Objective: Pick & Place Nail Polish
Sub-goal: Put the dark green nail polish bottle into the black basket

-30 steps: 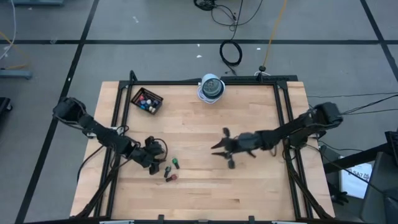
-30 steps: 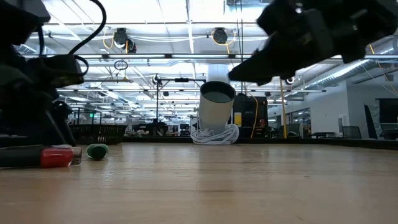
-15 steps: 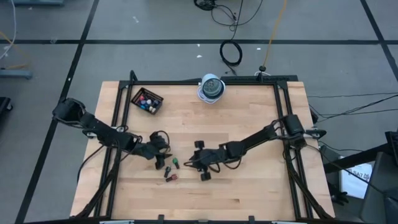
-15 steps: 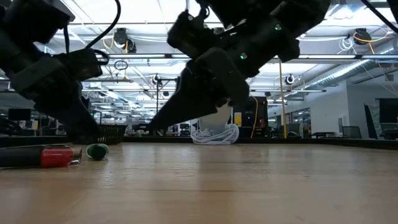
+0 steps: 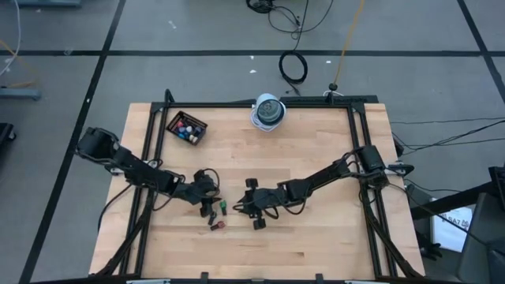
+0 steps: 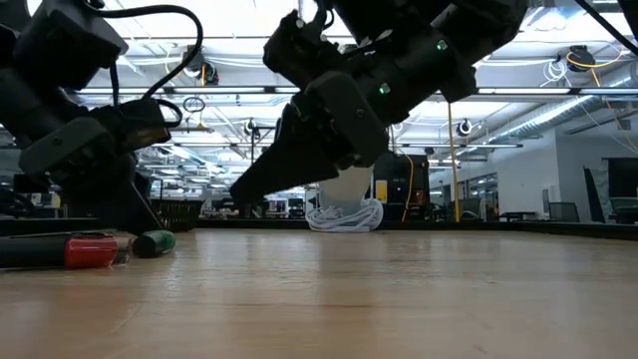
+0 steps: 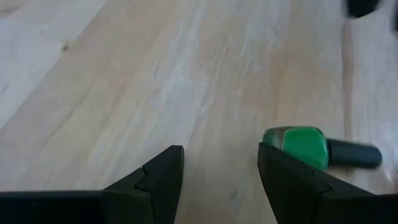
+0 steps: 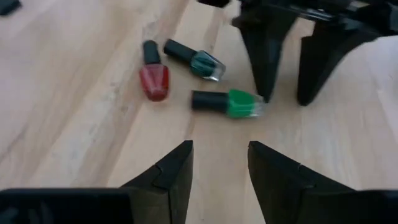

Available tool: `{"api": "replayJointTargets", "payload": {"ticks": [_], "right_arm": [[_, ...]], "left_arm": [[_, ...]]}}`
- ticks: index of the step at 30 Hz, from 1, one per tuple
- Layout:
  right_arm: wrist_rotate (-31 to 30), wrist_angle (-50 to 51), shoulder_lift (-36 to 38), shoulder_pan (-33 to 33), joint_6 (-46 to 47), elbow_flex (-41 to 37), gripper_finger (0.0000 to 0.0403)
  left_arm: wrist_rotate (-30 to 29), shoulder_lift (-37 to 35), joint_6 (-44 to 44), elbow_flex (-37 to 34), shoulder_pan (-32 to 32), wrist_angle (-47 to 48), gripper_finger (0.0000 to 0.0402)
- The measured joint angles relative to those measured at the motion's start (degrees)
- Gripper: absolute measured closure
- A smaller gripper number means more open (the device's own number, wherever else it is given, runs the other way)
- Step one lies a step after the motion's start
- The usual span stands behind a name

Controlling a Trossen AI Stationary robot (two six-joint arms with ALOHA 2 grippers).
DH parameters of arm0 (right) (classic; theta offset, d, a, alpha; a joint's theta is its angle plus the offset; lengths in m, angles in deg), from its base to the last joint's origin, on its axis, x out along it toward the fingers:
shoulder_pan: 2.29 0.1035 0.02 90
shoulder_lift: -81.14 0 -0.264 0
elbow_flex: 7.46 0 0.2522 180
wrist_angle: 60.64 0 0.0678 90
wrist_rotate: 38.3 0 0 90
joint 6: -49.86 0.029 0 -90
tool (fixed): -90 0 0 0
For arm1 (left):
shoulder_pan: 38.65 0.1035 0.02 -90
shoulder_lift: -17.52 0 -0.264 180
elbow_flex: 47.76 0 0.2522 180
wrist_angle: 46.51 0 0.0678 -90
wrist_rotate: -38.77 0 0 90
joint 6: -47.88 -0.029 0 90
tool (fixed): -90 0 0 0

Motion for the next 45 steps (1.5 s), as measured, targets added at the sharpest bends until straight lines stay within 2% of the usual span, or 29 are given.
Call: {"api": "replayJointTargets", "payload": {"ticks": [7,15,19,22,26,31,35,40,43,45], "right_arm": [[0.0,1.3,0.0,-0.1,0.0,0.0,0.0257],[0.0,1.4,0.0,-0.1,0.0,0.0,0.0257],[0.0,2.5,0.0,-0.1,-0.3,0.0,0.0257],[0.0,3.5,0.0,-0.1,-1.2,0.0,0.0257],[0.0,4.3,0.0,-0.1,-1.3,0.0,0.0257],[0.0,5.7,0.0,-0.5,-2.2,0.0,0.0257],[-0.5,9.4,0.0,-1.3,-2.3,0.0,0.0257],[-6.1,16.5,1.7,-1.9,-1.0,-0.1,0.0257],[-9.5,22.0,3.1,-2.1,-0.1,-0.2,0.0257],[-10.8,22.3,3.8,-2.2,0.6,-0.1,0.0257]], "left_arm": [[0.8,2.4,-4.6,-0.1,1.1,-8.6,0.0195],[0.6,2.9,-5.3,-0.1,2.8,-8.0,0.0195],[2.8,2.4,-13.6,-0.1,2.2,-7.5,0.0195],[3.8,0.6,-14.5,0.0,0.6,-6.5,0.0195],[2.3,-2.6,-10.4,3.8,-1.9,5.8,0.0195],[-2.2,-2.9,-2.4,15.6,-6.4,29.1,0.0195],[-2.4,-0.7,6.0,24.4,-9.7,37.4,0.0195],[-2.5,4.1,17.4,31.2,-12.7,46.7,0.0195],[-0.1,8.8,23.4,33.3,-13.2,52.2,0.0195],[2.9,11.9,27.9,34.4,-12.7,54.0,0.0195]]}}
